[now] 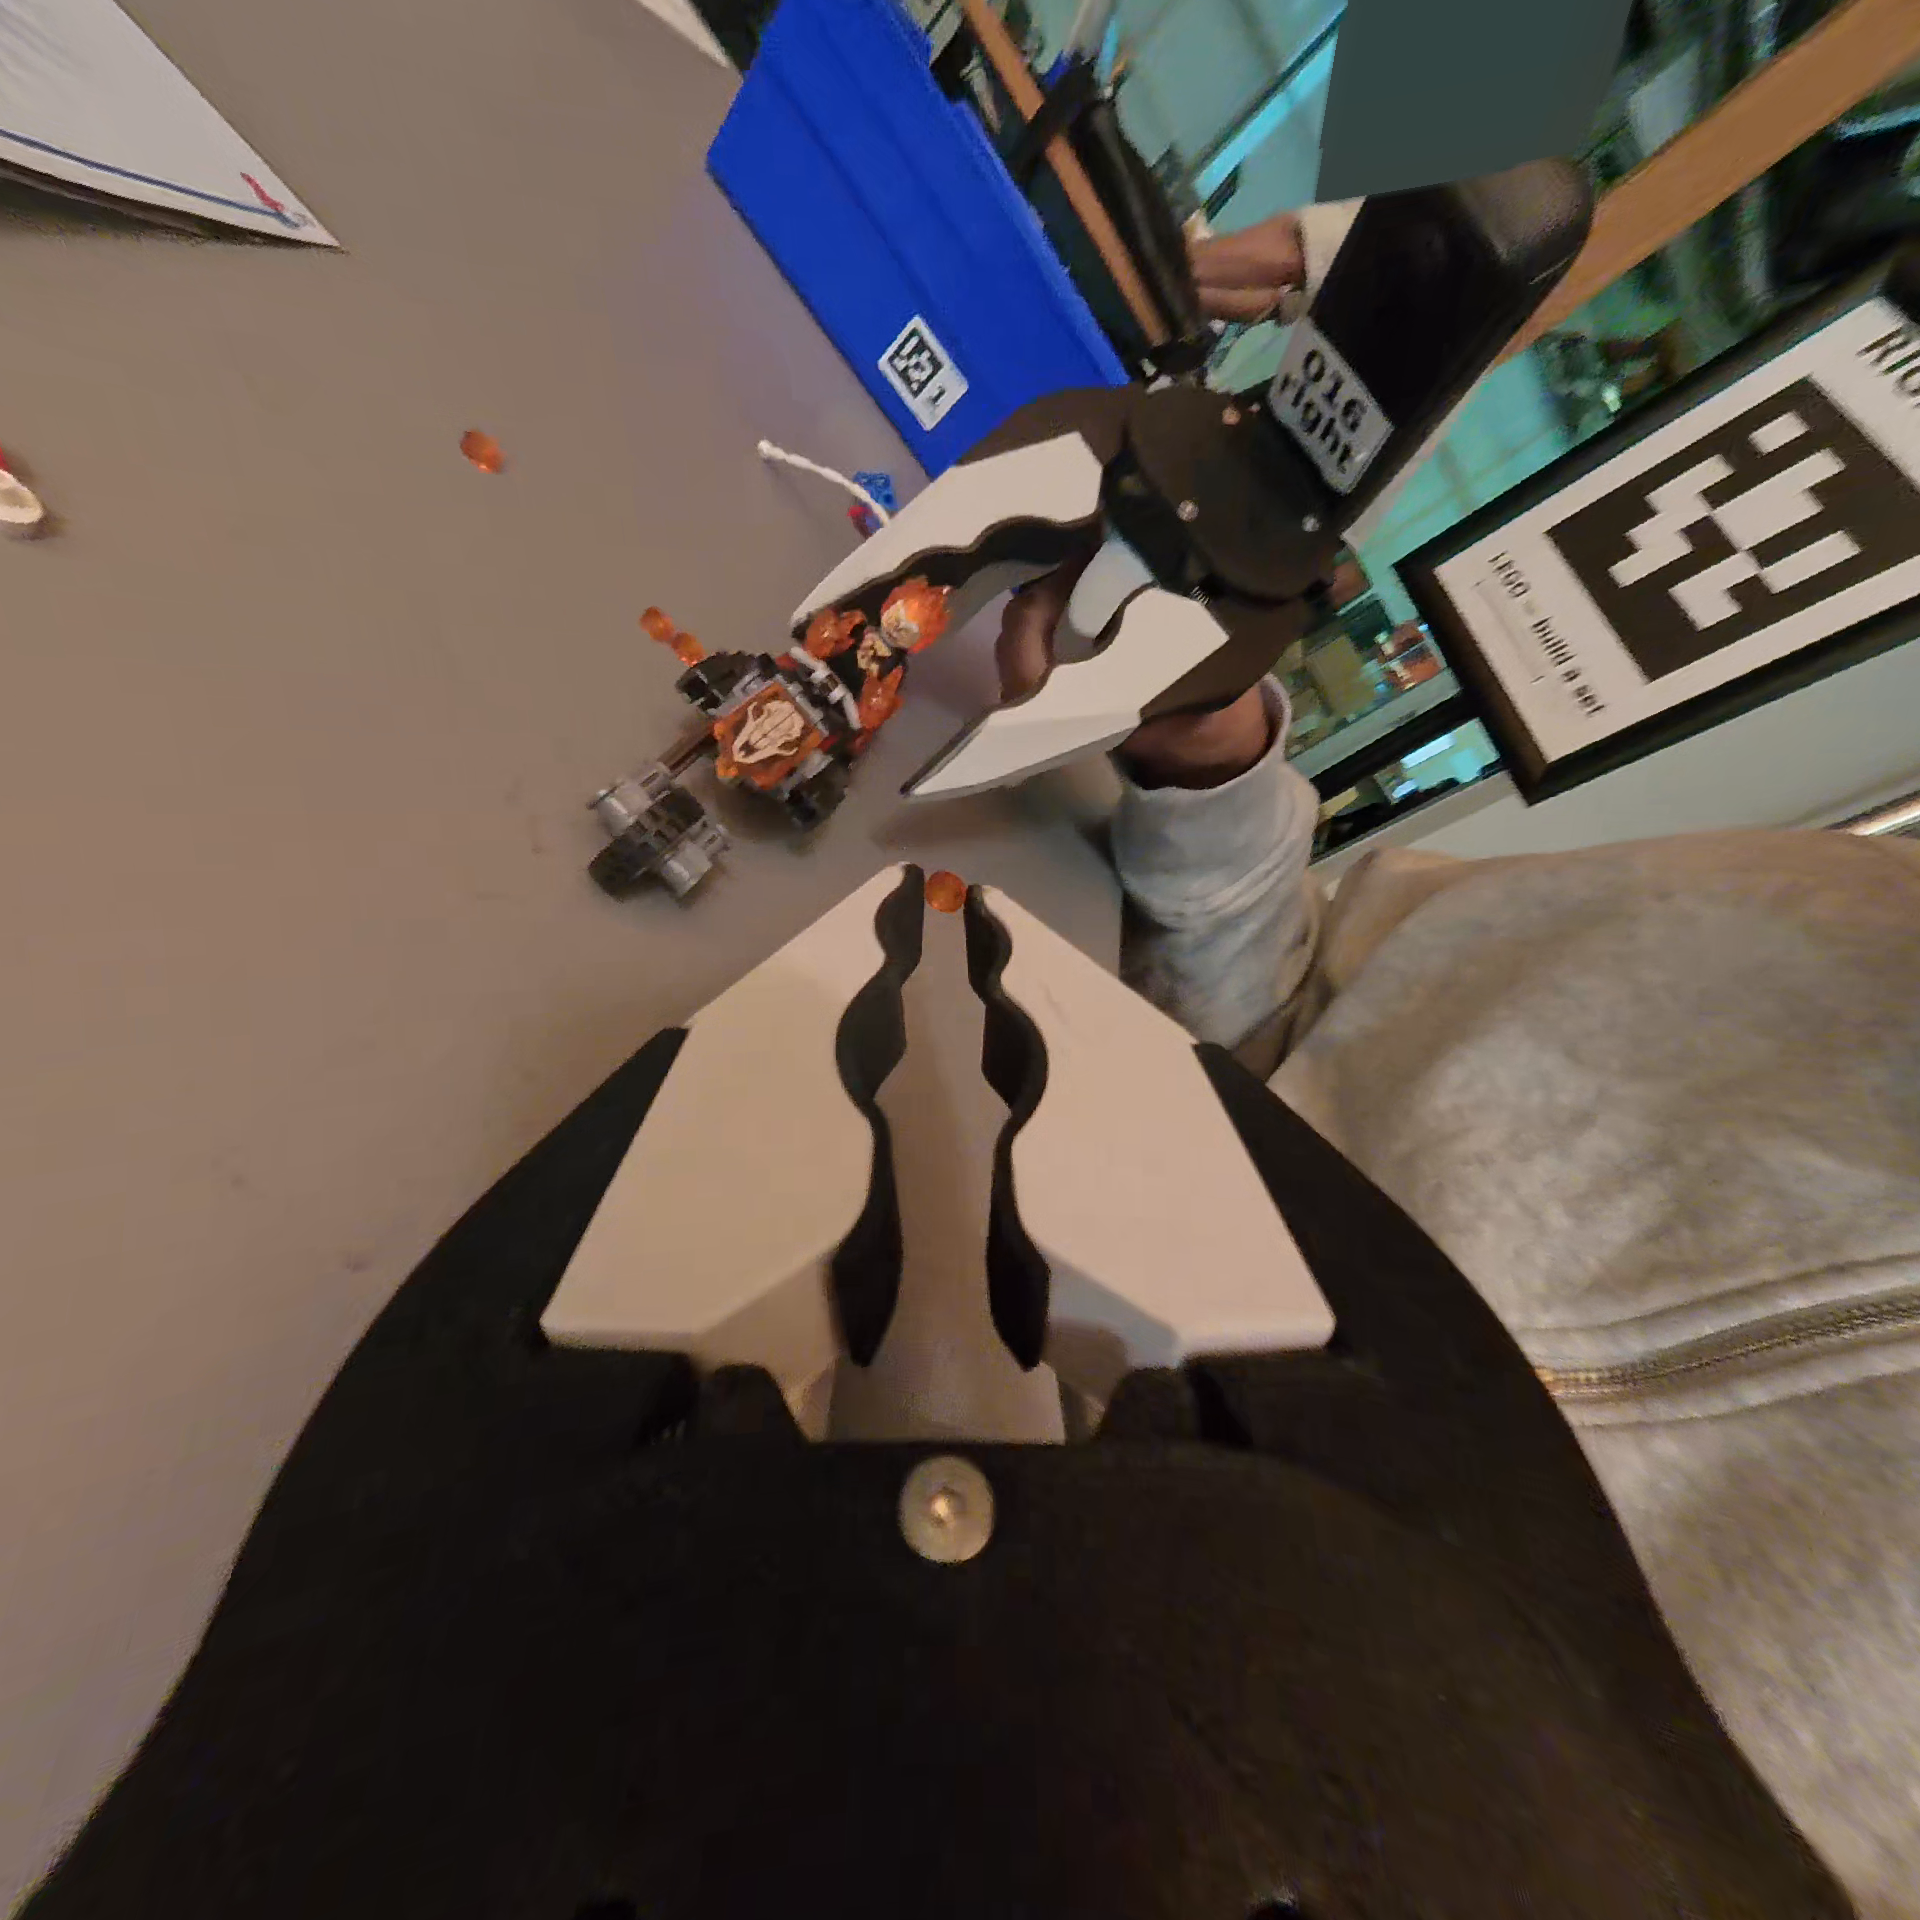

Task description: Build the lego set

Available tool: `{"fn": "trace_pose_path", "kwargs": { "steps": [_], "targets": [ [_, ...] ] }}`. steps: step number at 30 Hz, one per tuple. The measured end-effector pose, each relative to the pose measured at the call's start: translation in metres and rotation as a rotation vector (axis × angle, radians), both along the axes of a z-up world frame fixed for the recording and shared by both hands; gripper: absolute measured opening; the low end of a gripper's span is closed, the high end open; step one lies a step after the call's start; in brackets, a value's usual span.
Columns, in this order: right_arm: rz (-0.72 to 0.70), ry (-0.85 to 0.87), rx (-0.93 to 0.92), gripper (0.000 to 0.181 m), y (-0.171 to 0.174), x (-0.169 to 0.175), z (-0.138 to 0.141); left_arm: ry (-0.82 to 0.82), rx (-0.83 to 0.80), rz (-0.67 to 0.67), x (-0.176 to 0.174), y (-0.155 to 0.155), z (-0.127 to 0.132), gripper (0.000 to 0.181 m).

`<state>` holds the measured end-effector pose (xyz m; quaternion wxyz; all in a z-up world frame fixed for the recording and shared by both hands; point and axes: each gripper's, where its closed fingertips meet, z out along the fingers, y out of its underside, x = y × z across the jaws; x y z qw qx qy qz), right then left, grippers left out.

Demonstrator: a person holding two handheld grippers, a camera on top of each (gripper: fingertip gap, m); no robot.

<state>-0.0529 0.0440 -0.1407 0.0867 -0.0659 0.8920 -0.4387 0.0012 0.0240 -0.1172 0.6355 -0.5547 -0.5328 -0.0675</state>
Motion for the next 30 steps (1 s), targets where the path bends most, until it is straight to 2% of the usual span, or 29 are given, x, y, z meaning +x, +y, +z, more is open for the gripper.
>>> {"fn": "trace_pose_path", "kwargs": {
  "steps": [3, 6, 10, 13, 17, 24, 30],
  "targets": [
    [-0.033, 0.019, -0.038, 0.048, -0.001, -0.005, 0.006, 0.01, 0.056, -0.005, 0.0, 0.001, 0.006, 0.005],
    [-0.057, 0.089, -0.183, 0.047, -0.001, -0.009, 0.034, 0.024, 0.153, -0.02, 0.002, 0.004, 0.016, 0.005],
    [0.061, 0.182, -0.427, 0.041, 0.004, 0.019, 0.071, 0.034, 0.324, -0.065, 0.003, 0.012, 0.029, 0.005],
    [0.187, 0.291, -0.481, 0.033, 0.006, 0.047, 0.069, 0.044, 0.451, -0.126, 0.005, 0.021, 0.041, 0.005],
    [0.254, 0.386, -0.479, 0.03, 0.002, 0.066, 0.061, 0.016, 0.553, -0.212, 0.01, 0.034, 0.048, 0.005],
    [0.269, 0.401, -0.502, 0.007, 0.001, 0.073, 0.063, -0.009, 0.524, -0.22, 0.011, 0.038, 0.042, 0.005],
    [0.268, 0.385, -0.504, 0.005, 0.001, 0.075, 0.064, -0.01, 0.552, -0.226, 0.012, 0.037, 0.043, 0.005]
  ]
}}
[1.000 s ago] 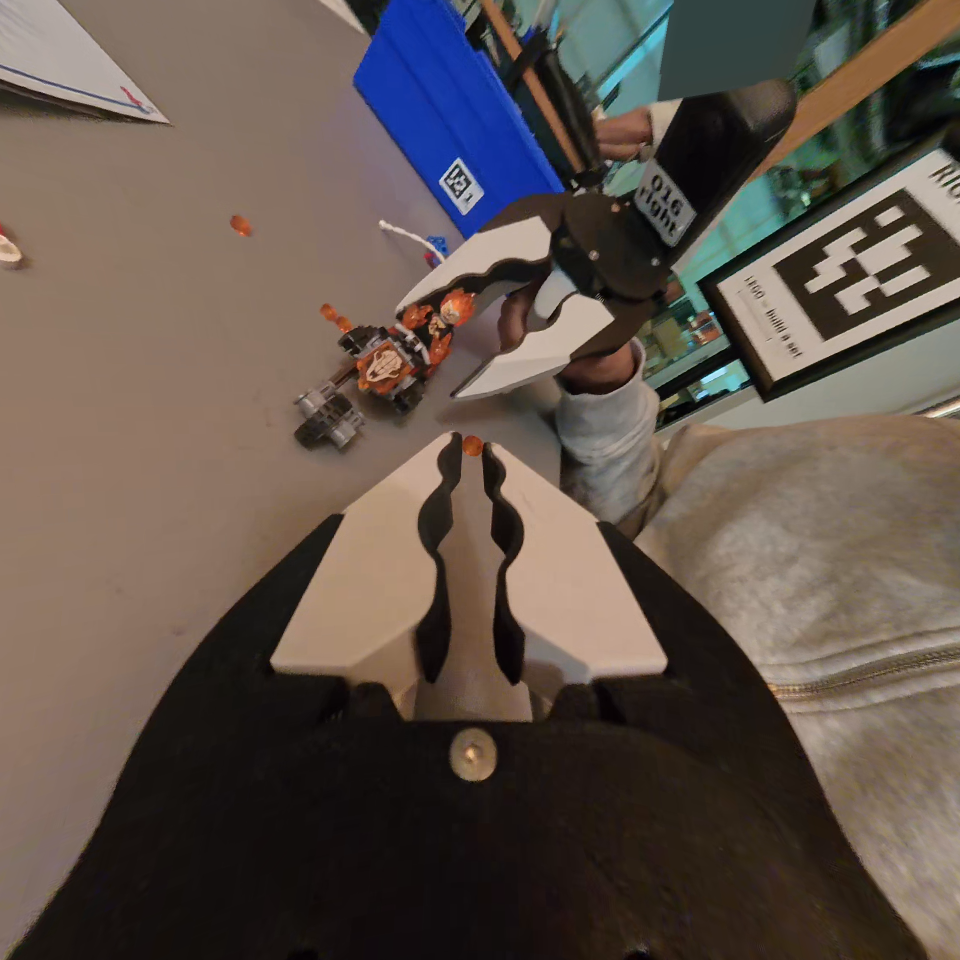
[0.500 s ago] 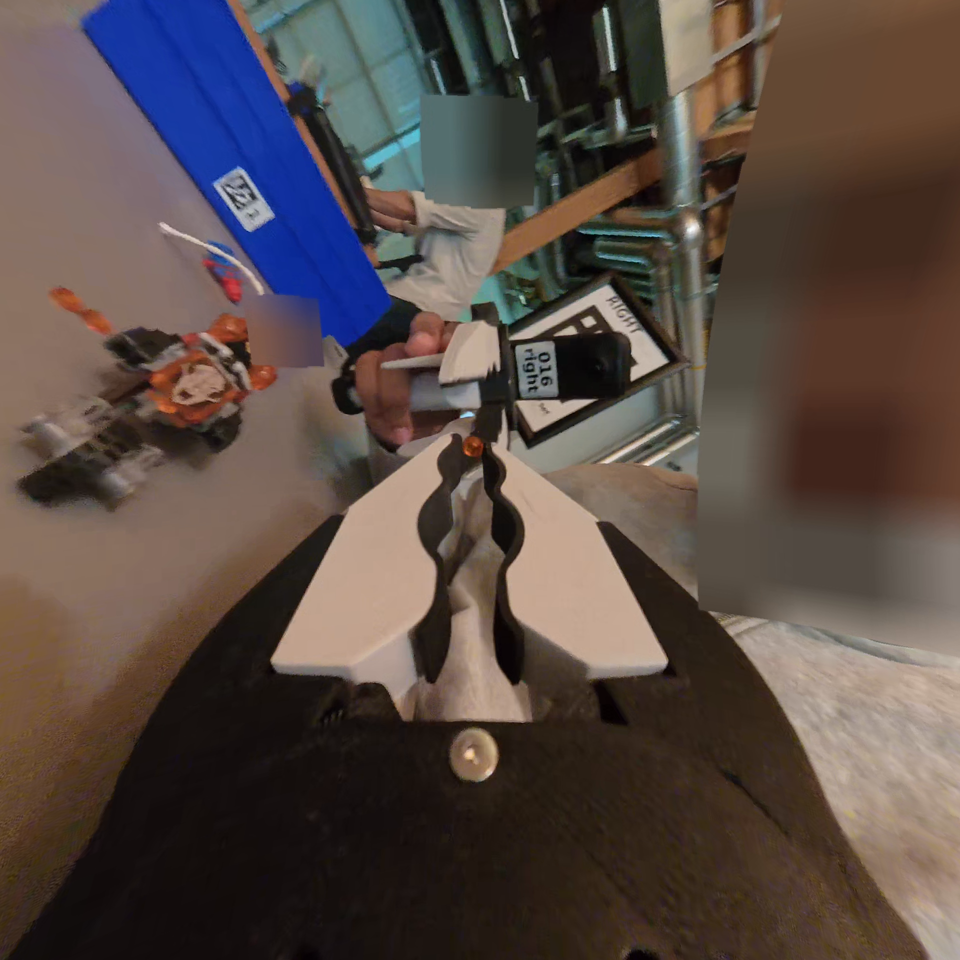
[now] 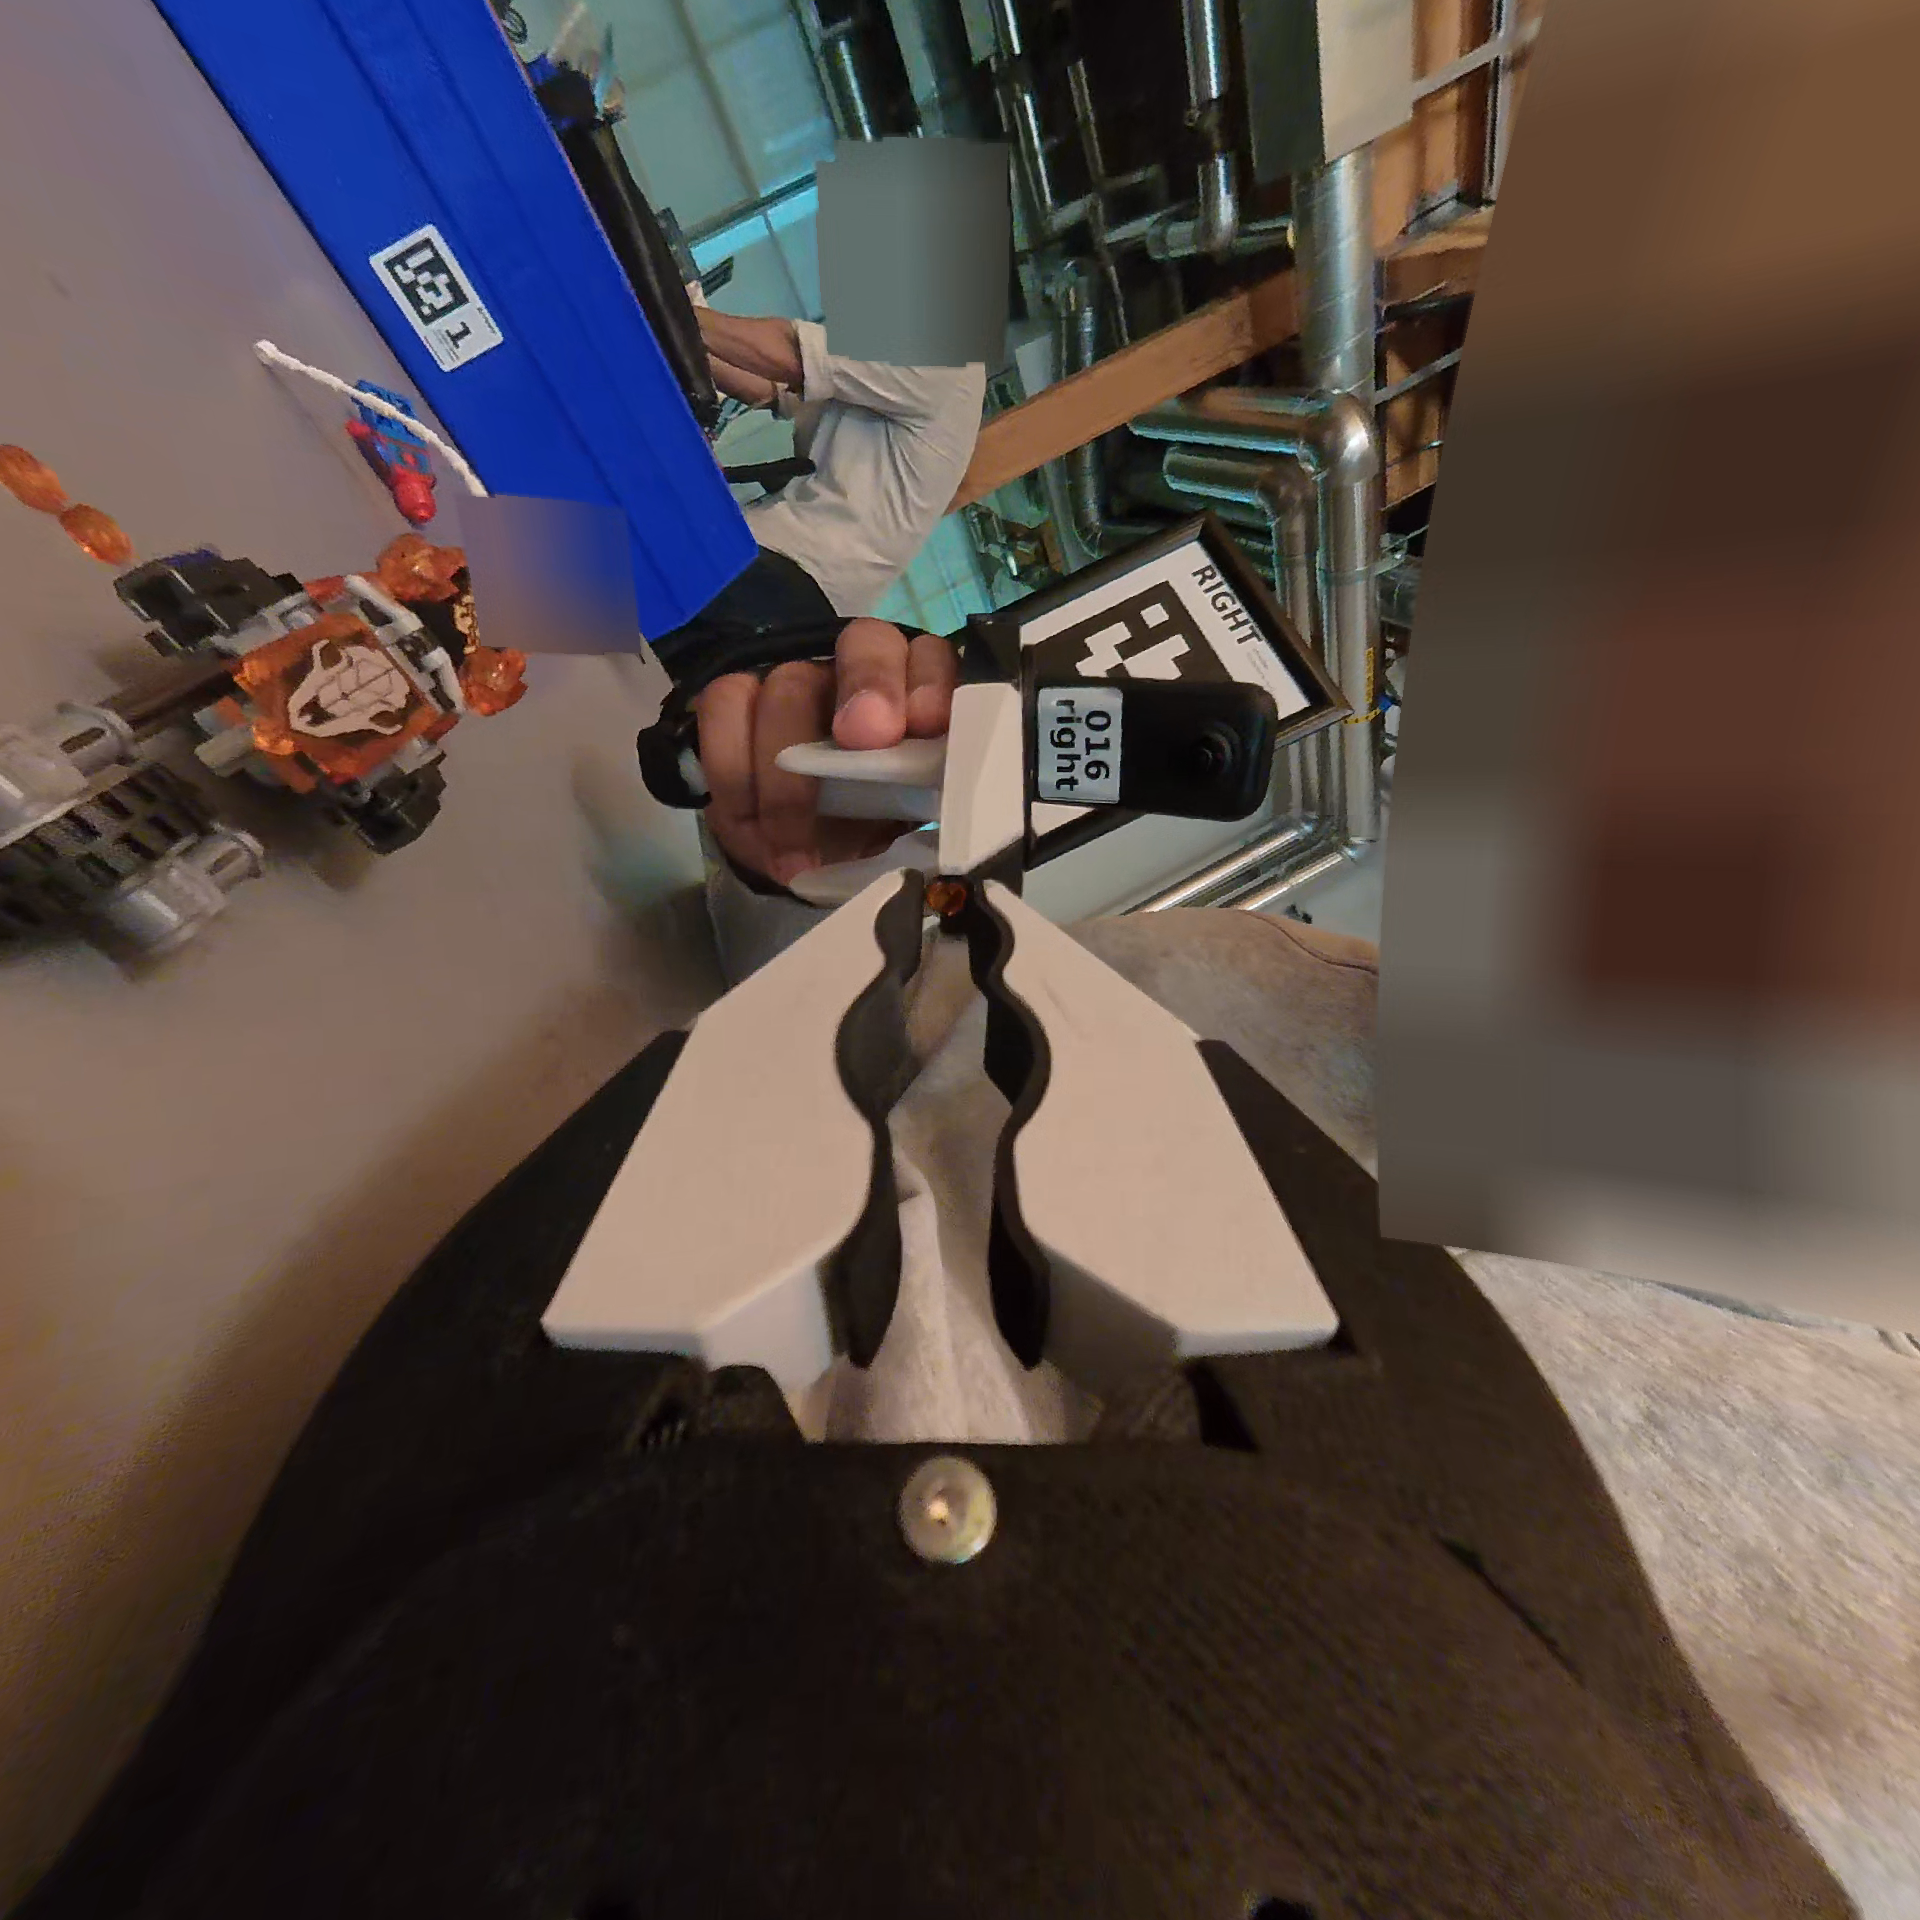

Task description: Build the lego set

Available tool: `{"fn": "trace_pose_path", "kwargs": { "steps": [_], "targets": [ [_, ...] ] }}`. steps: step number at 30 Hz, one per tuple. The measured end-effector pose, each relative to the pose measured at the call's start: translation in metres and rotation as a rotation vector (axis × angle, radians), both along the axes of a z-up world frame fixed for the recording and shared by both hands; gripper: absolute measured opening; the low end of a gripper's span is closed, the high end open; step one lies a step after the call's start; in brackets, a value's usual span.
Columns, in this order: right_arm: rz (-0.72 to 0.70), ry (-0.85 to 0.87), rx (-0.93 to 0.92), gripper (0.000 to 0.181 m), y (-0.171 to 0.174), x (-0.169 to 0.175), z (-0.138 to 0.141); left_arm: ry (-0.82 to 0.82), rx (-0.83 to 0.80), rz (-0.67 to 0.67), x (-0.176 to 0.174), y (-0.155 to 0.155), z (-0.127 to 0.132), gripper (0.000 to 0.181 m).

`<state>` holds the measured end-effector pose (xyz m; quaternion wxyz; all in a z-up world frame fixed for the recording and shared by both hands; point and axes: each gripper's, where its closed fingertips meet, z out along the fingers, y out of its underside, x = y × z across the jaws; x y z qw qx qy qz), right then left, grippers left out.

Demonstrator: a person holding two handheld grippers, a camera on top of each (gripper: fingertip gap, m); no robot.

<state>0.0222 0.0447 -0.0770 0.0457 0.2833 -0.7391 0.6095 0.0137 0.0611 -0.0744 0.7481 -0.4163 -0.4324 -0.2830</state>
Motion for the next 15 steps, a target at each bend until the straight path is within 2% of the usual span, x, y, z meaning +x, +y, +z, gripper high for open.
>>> {"fn": "trace_pose_path", "kwargs": {
  "steps": [3, 10, 15],
  "targets": [
    [0.0, -0.045, -0.007, 0.005, -0.001, 0.001, 0.002, 0.001, 0.048, 0.006, -0.002, -0.002, 0.004, 0.015],
    [-0.02, -0.125, -0.023, 0.005, -0.002, -0.001, 0.006, 0.0, 0.09, -0.016, 0.0, -0.002, 0.006, 0.02],
    [-0.018, -0.177, -0.039, 0.005, -0.004, 0.002, 0.005, 0.053, 0.139, -0.087, 0.008, 0.008, 0.016, 0.027]
  ]
}}
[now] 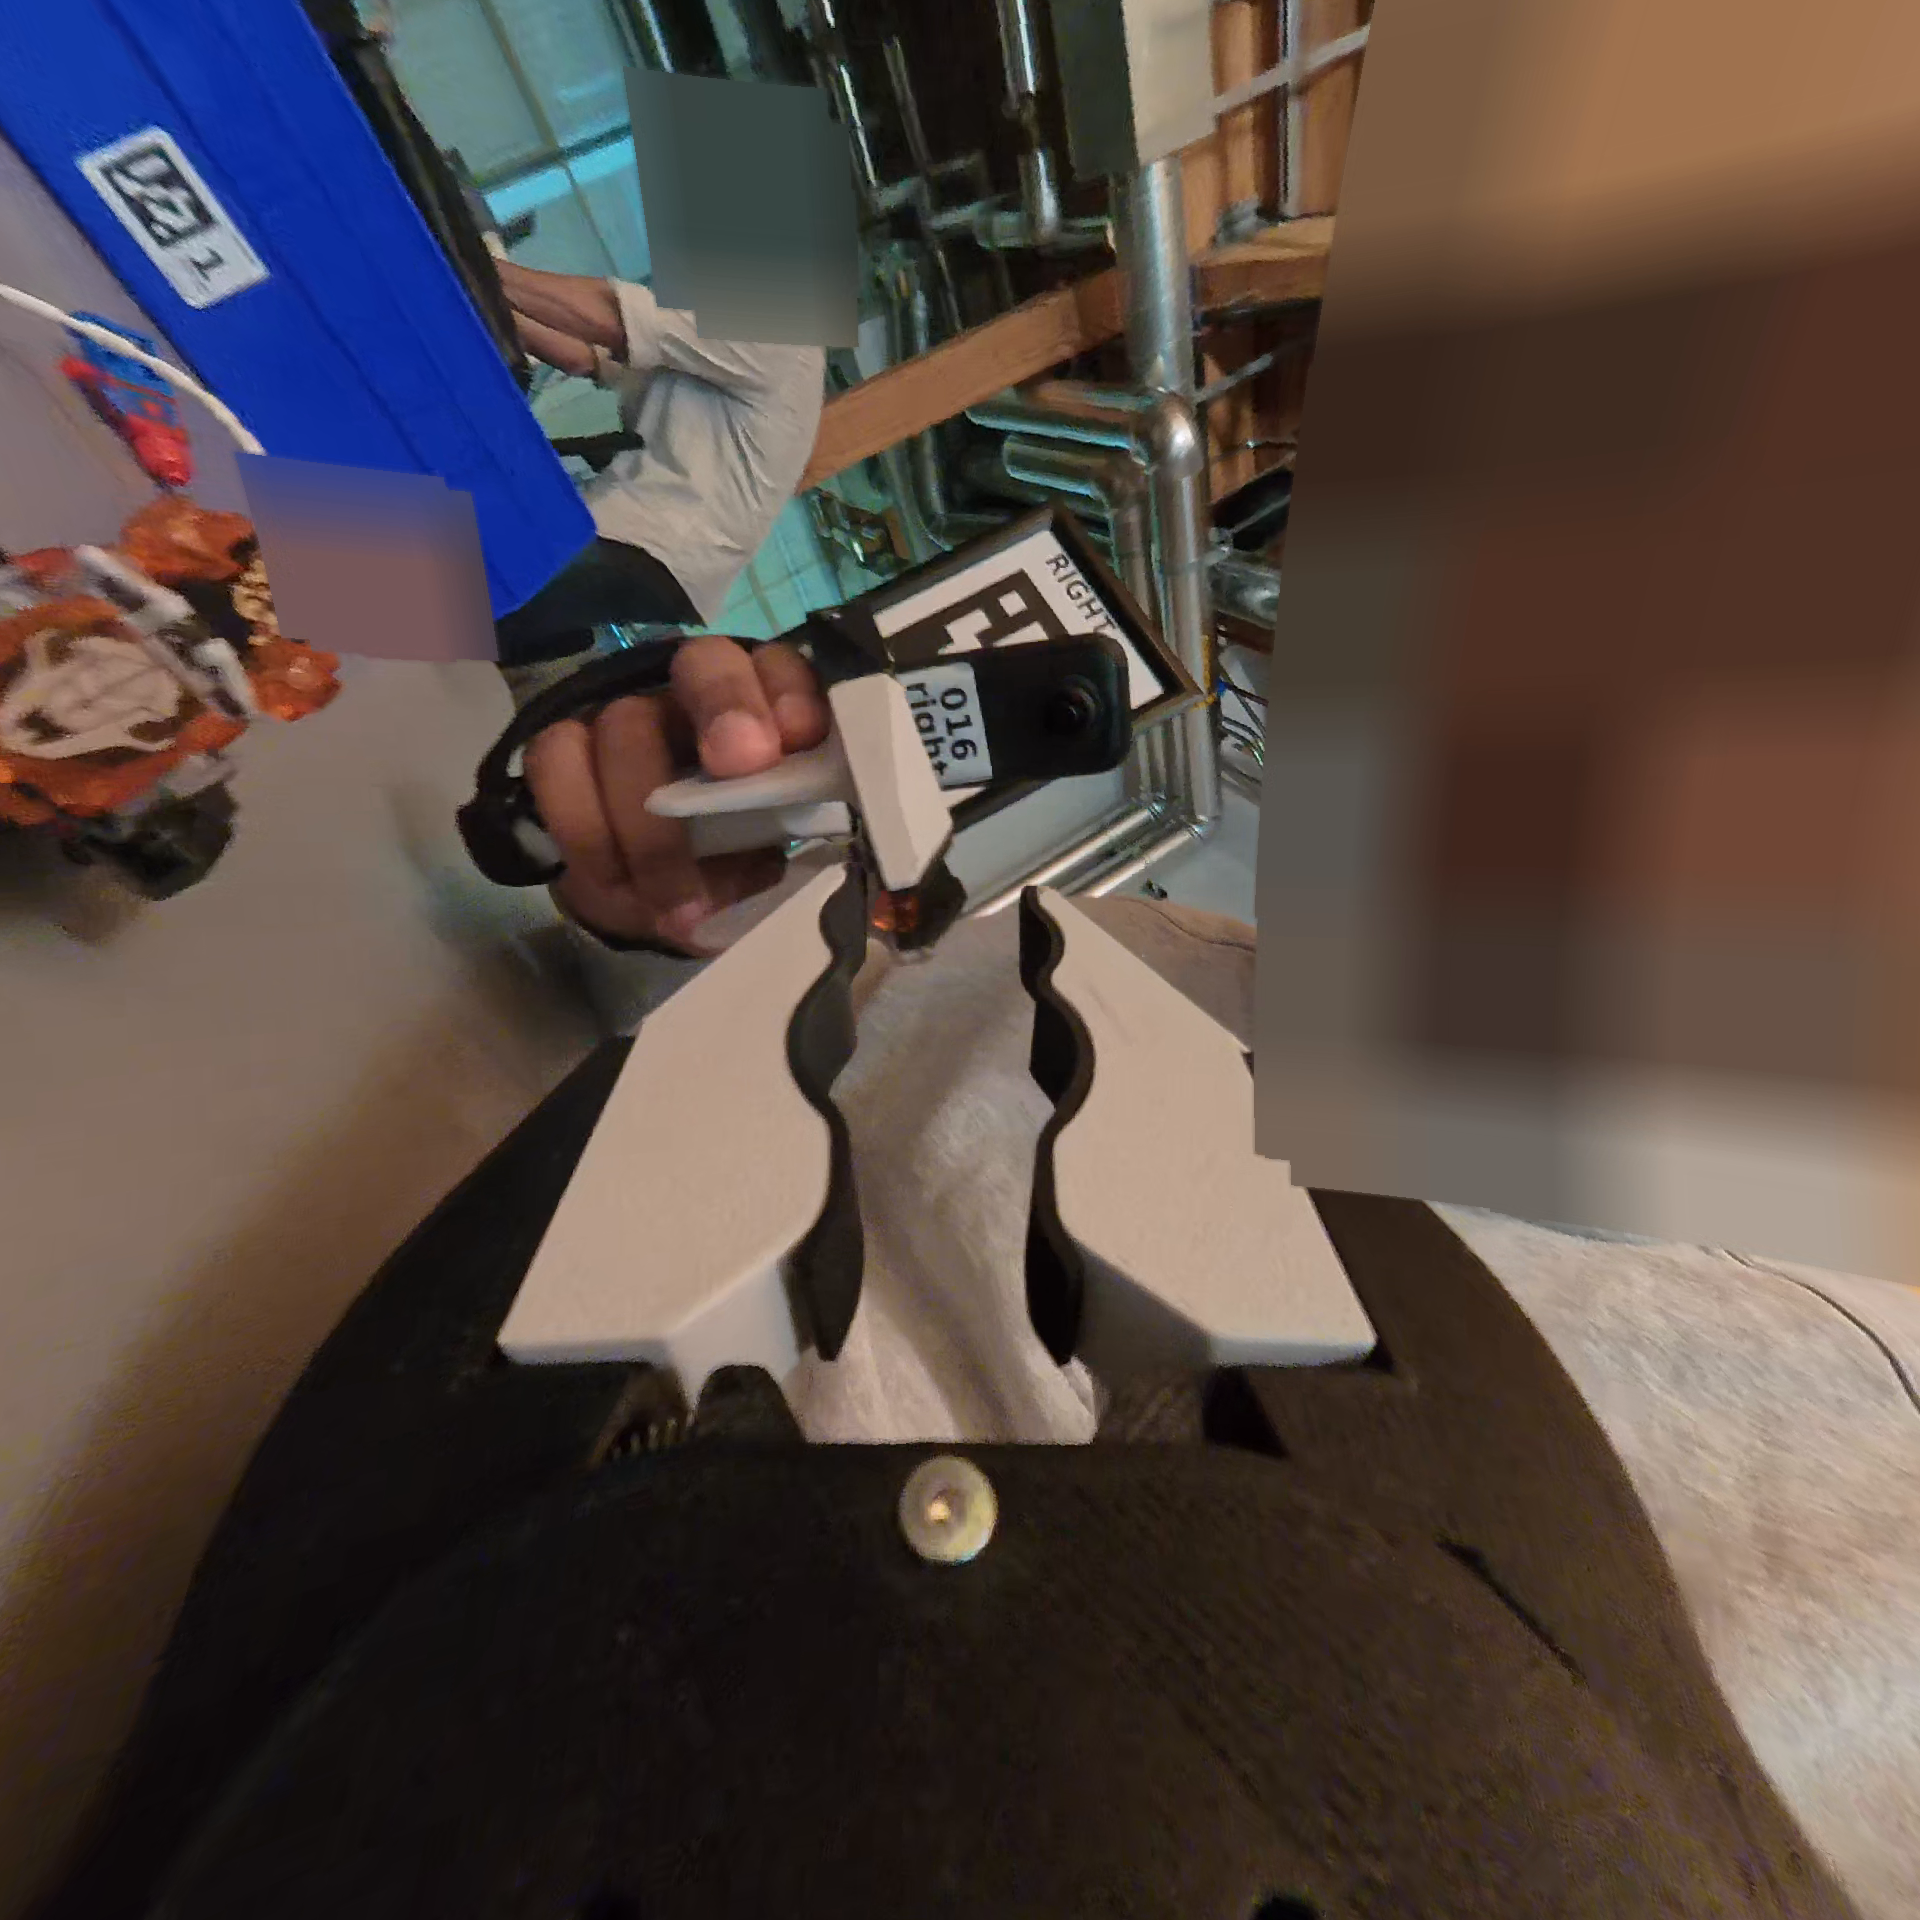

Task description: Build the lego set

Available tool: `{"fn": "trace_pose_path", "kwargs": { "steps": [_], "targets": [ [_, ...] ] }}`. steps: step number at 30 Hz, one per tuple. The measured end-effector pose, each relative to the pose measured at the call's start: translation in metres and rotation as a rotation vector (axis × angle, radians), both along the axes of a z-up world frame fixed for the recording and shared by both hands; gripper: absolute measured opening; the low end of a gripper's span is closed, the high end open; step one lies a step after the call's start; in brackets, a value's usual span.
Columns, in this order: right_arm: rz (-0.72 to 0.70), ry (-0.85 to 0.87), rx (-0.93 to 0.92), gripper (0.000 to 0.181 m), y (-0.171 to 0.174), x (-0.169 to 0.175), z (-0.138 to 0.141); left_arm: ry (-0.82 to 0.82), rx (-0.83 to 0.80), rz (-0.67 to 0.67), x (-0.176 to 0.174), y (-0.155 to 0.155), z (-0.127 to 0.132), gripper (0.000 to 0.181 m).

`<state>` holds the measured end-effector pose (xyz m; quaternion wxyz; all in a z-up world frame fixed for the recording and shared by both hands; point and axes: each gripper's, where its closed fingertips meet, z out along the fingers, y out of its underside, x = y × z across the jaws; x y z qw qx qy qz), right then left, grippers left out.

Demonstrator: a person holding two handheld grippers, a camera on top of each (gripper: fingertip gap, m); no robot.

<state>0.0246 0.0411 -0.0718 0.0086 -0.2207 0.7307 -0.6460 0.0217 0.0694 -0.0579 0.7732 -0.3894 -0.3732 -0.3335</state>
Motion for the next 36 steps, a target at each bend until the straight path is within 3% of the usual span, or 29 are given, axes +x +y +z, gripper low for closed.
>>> {"fn": "trace_pose_path", "kwargs": {
  "steps": [29, 36],
  "targets": [
    [-0.045, -0.062, 0.025, 0.0, 0.002, -0.01, -0.006, -0.018, -0.09, 0.019, -0.002, 0.006, -0.01, 0.022],
    [-0.015, -0.266, 0.042, 0.001, 0.004, -0.014, 0.001, 0.038, -0.209, 0.177, -0.013, -0.011, -0.014, 0.02]
  ]
}}
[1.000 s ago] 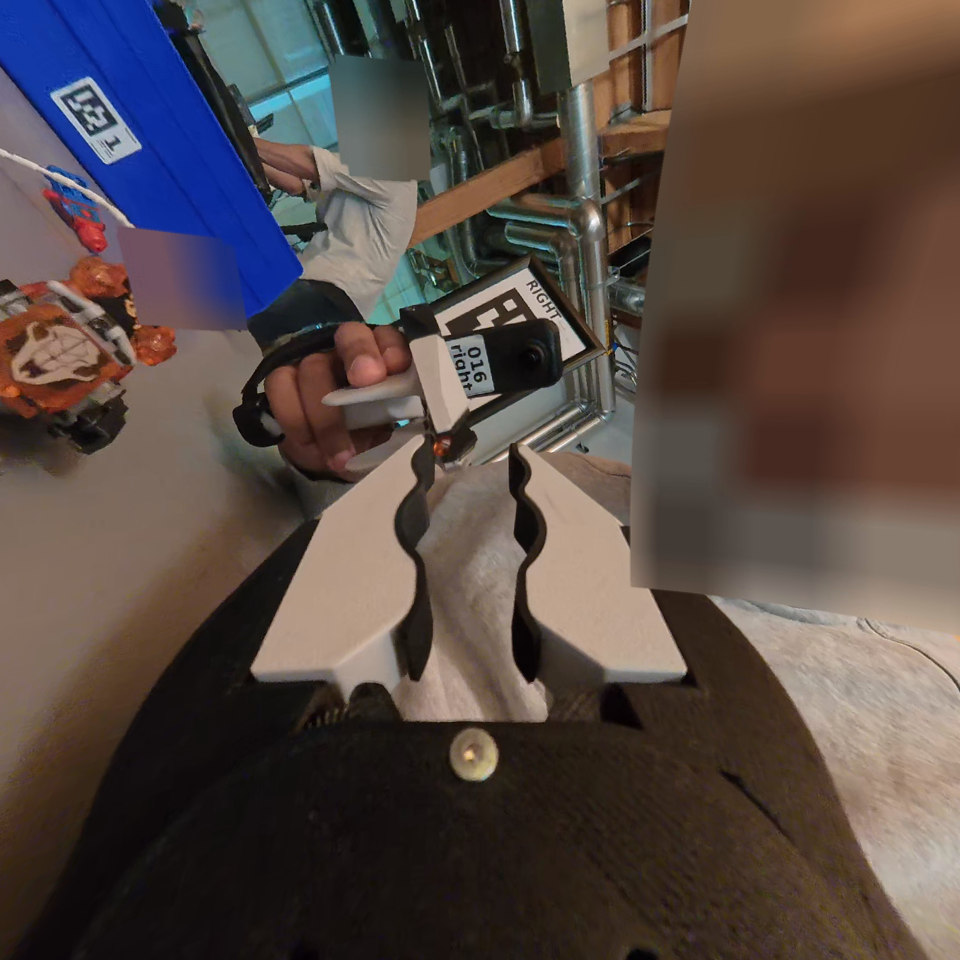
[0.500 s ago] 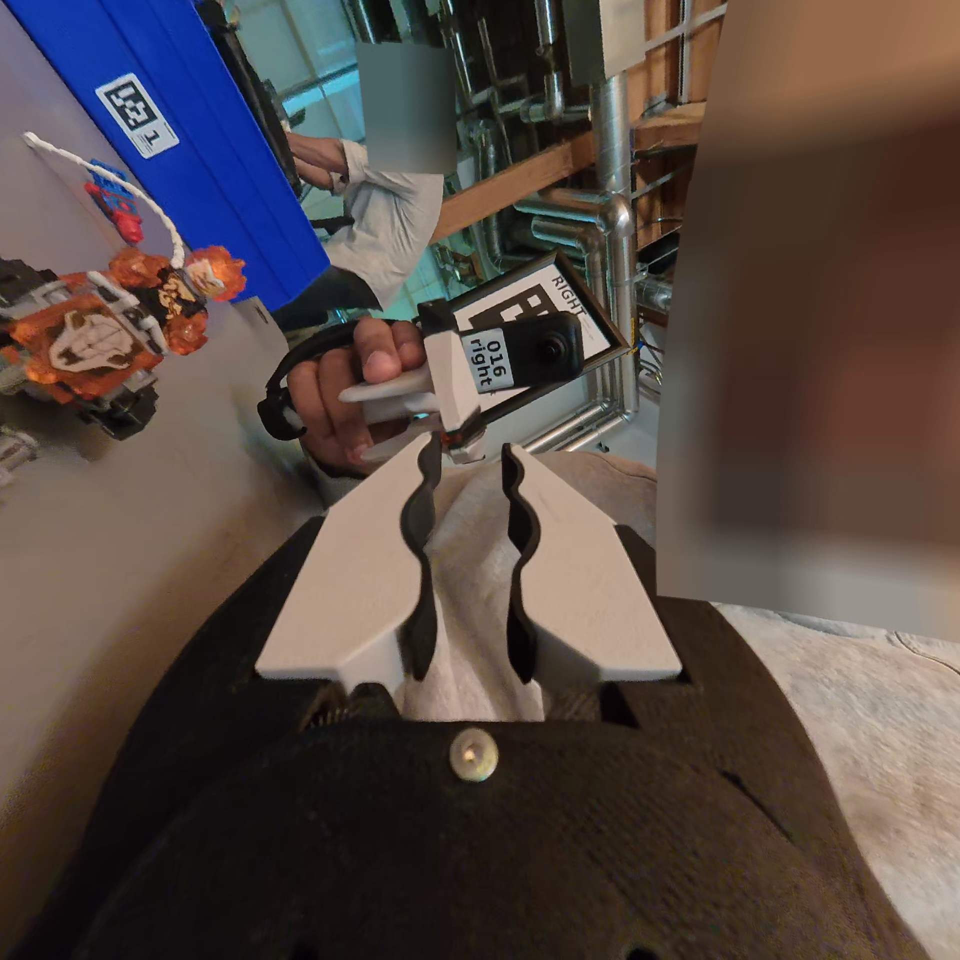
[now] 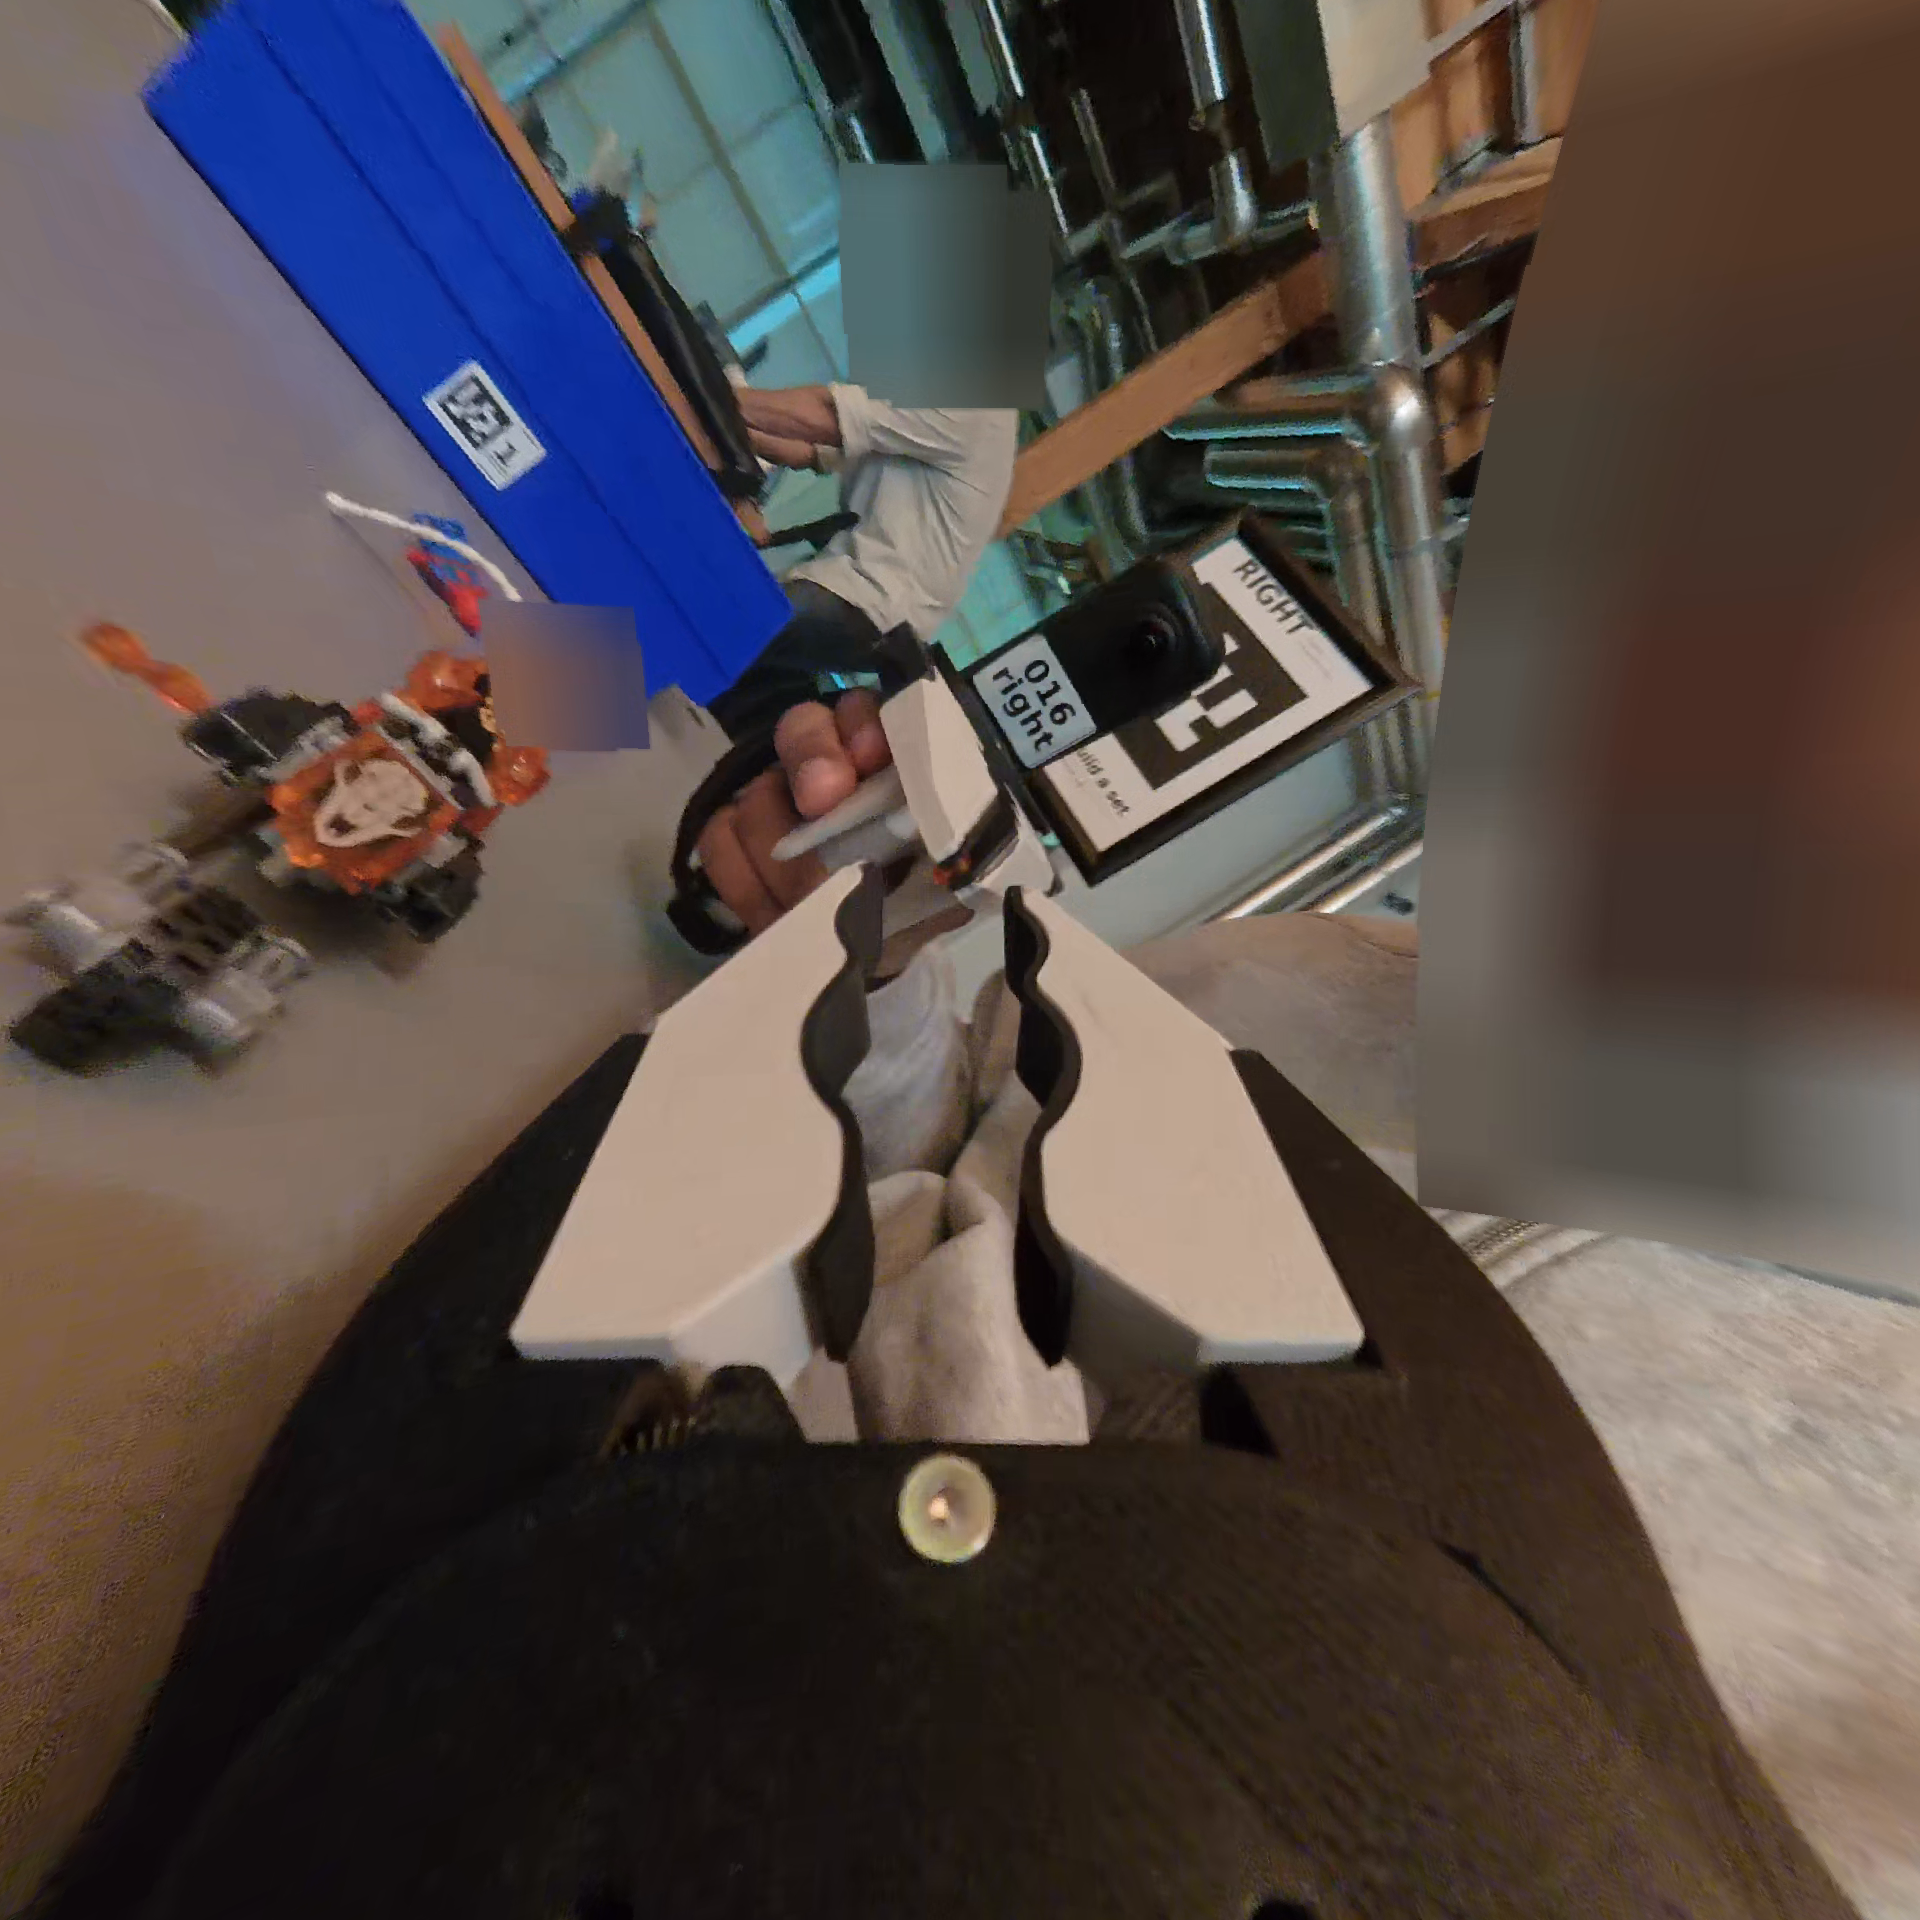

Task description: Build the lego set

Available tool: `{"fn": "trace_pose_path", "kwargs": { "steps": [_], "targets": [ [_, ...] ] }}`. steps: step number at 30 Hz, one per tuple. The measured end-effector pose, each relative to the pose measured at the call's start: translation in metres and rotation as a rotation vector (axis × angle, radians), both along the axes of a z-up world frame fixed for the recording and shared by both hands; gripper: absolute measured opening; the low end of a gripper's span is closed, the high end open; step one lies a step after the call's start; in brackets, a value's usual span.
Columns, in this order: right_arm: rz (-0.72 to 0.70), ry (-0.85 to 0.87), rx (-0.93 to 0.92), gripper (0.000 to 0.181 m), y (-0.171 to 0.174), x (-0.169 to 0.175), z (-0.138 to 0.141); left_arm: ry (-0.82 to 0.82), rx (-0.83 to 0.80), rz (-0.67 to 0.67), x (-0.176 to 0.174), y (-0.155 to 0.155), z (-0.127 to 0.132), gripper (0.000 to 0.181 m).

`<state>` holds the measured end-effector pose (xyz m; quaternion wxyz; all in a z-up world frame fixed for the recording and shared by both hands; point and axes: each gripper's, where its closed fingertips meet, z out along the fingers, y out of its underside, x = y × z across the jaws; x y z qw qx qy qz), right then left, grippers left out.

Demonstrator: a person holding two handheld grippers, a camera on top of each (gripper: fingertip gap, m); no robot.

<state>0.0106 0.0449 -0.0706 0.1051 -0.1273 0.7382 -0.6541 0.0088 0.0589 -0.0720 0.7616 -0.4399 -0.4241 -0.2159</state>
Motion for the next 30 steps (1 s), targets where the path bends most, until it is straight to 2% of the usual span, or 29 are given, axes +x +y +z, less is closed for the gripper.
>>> {"fn": "trace_pose_path", "kwargs": {
  "steps": [2, 5, 7, 9, 11, 16, 20, 26, 30],
  "targets": [
    [0.009, -0.113, 0.07, 0.001, 0.001, -0.001, -0.006, 0.024, -0.043, 0.037, -0.001, -0.005, 0.001, 0.019],
    [0.012, -0.28, 0.345, 0.001, 0.009, 0.007, -0.041, 0.026, -0.143, 0.126, -0.004, -0.019, -0.006, 0.017],
    [-0.036, -0.306, 0.557, 0.001, 0.021, 0.013, -0.076, 0.015, -0.221, 0.174, -0.005, -0.028, -0.015, 0.017],
    [-0.095, -0.269, 0.66, 0.001, 0.029, 0.016, -0.097, 0.011, -0.251, 0.193, -0.005, -0.031, -0.019, 0.017],
    [-0.117, -0.256, 0.66, 0.002, 0.03, 0.019, -0.097, 0.024, -0.227, 0.188, -0.005, -0.031, -0.016, 0.016],
    [-0.114, -0.214, 0.64, 0.02, 0.028, 0.019, -0.096, 0.035, -0.223, 0.172, -0.004, -0.027, -0.015, 0.016],
    [-0.134, -0.081, 0.611, 0.028, 0.031, 0.011, -0.096, 0.047, -0.229, 0.174, -0.002, -0.026, -0.014, 0.015],
    [-0.117, 0.213, 0.517, 0.032, 0.045, 0.007, -0.092, 0.06, -0.242, 0.171, 0.0, -0.024, -0.013, 0.014],
    [-0.083, 0.239, 0.504, 0.028, 0.047, 0.013, -0.093, 0.064, -0.246, 0.156, 0.001, -0.021, -0.014, 0.013]
  ]
}}
